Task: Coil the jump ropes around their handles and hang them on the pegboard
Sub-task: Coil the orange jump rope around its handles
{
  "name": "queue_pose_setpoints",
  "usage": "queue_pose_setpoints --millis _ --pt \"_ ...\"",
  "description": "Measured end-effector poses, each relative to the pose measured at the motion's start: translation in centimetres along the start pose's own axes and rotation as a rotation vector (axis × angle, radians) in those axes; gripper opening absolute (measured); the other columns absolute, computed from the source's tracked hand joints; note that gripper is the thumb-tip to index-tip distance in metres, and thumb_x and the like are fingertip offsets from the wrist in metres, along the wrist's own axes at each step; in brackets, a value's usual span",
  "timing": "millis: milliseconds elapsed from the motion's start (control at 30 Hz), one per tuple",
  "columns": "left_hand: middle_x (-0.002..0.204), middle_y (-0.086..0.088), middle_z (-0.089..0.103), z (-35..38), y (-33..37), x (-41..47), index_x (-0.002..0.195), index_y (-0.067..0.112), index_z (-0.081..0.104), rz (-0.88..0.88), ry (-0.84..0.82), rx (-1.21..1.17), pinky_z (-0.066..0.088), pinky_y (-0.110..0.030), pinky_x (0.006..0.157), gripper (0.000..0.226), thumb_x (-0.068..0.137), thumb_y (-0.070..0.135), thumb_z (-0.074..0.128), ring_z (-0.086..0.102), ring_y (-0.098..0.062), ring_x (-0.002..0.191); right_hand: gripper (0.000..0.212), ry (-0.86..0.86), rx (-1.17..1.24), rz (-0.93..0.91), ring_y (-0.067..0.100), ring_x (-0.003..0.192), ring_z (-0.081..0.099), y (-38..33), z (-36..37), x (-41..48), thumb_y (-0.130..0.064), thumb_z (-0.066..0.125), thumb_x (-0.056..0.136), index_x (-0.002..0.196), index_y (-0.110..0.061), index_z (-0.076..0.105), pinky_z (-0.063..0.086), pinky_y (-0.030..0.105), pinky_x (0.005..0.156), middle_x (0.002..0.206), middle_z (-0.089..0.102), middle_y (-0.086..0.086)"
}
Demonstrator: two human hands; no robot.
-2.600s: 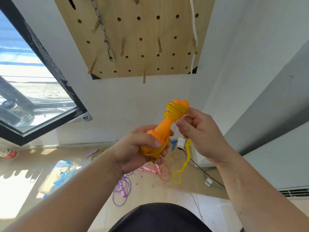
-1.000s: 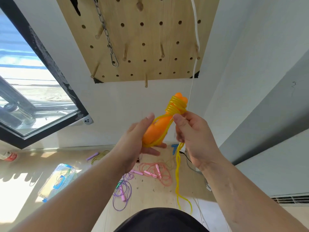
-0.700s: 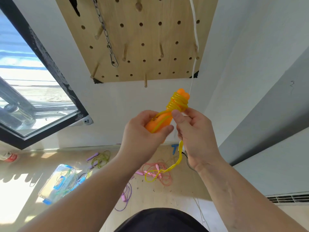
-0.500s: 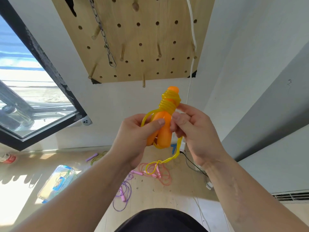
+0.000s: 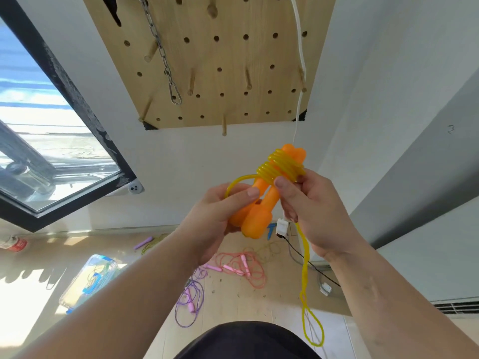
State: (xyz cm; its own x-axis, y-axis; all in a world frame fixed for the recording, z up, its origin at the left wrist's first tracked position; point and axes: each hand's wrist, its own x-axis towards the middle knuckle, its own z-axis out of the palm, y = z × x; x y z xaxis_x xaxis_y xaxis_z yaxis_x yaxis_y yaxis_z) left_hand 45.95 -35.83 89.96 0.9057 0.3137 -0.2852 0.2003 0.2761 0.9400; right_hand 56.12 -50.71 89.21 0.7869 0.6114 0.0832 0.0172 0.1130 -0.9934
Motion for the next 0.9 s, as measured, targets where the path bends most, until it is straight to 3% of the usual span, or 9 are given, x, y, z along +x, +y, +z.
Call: queue_pose_setpoints --millis 100,167,300,400,467,533,600,767,900 --pt "0.131 0.01 0.06 0.4 -0.6 -0.5 0.135 0.035 0.05 0.203 0.196 0.517 0.055 -0.03 0.091 0.091 0.055 0.063 0.081 0.063 -0.006 0.112 0.034 0.168 -0.042 0.054 0.014 0.05 0.034 0.6 0.7 0.2 -0.039 0.067 0.094 0.073 -0.015 0.055 0.03 0.033 0.053 0.053 0.04 -0.001" --pt "0.132 0.021 0.045 1.0 -1.1 -0.6 0.144 0.037 0.039 0.302 0.253 0.854 0.044 -0.02 0.091 0.104 0.054 0.064 0.084 0.052 0.0 0.114 0.038 0.234 -0.06 0.078 0.014 0.05 0.036 0.7 1.3 0.3 -0.037 0.065 0.097 0.069 -0.016 0.052 0.032 0.032 0.054 0.052 0.041 -0.001" --pt "0.126 0.015 0.052 1.2 -1.4 0.2 0.142 0.029 0.047 0.402 0.343 0.922 0.038 -0.022 0.088 0.077 0.076 0.037 0.085 0.052 -0.008 0.112 0.033 0.191 -0.046 0.055 0.013 0.05 0.037 0.2 1.9 0.3 -0.037 0.064 0.096 0.072 -0.016 0.054 0.034 0.029 0.051 0.051 0.043 -0.001" --pt "0.104 0.019 0.063 0.7 -1.2 0.2 0.125 0.037 0.059 0.311 0.256 0.726 0.046 -0.022 0.078 0.056 0.074 0.047 0.08 0.059 -0.003 0.093 0.019 0.034 0.017 -0.018 0.014 0.054 0.042 -0.3 1.0 0.3 -0.035 0.062 0.095 0.088 -0.017 0.063 0.038 0.025 0.053 0.056 0.051 0.001" --pt "0.094 0.009 0.07 0.3 -1.1 0.3 0.111 0.038 0.065 0.223 0.172 0.469 0.05 -0.03 0.074 0.046 0.07 0.053 0.077 0.063 -0.006 0.082 0.018 -0.052 -0.021 -0.01 0.015 0.058 0.047 -0.3 0.3 0.4 -0.036 0.061 0.095 0.1 -0.019 0.066 0.041 0.024 0.056 0.059 0.057 0.002" --pt "0.097 -0.013 0.071 -0.2 -0.9 0.2 0.107 0.027 0.07 0.165 0.096 0.249 0.049 -0.035 0.069 0.05 0.067 0.056 0.076 0.06 -0.016 0.077 0.018 -0.065 -0.076 0.025 0.015 0.057 0.045 0.0 -0.3 0.5 -0.041 0.063 0.093 0.101 -0.025 0.066 0.039 0.027 0.055 0.058 0.056 0.0" --pt "0.092 -0.019 0.069 -0.3 -0.9 -0.1 0.105 0.012 0.069 0.125 0.011 0.111 0.046 -0.033 0.06 0.052 0.072 0.051 0.073 0.055 -0.021 0.071 0.017 -0.064 -0.115 0.025 0.015 0.056 0.039 0.3 -0.7 0.6 -0.042 0.061 0.091 0.097 -0.027 0.066 0.033 0.031 0.056 0.057 0.051 -0.001" --pt "0.088 -0.023 0.064 0.0 -0.7 -0.7 0.113 -0.001 0.06 -0.085 -0.207 -0.264 0.038 -0.027 0.045 0.064 0.082 0.054 0.059 0.055 -0.025 0.06 0.018 -0.109 -0.099 -0.02 0.019 0.06 0.037 0.5 -0.9 0.7 -0.035 0.065 0.089 0.104 -0.024 0.068 0.032 0.033 0.057 0.063 0.033 0.016" --pt "0.093 -0.026 0.067 -0.3 -0.7 -0.6 0.121 -0.002 0.059 -0.198 -0.335 -0.42 0.046 -0.026 0.044 0.075 0.08 0.06 0.057 0.063 -0.028 0.062 0.027 -0.064 -0.063 -0.025 0.01 0.055 0.043 0.5 -0.2 0.9 -0.033 0.071 0.088 0.103 -0.012 0.067 0.038 0.018 0.057 0.055 0.043 0.008"
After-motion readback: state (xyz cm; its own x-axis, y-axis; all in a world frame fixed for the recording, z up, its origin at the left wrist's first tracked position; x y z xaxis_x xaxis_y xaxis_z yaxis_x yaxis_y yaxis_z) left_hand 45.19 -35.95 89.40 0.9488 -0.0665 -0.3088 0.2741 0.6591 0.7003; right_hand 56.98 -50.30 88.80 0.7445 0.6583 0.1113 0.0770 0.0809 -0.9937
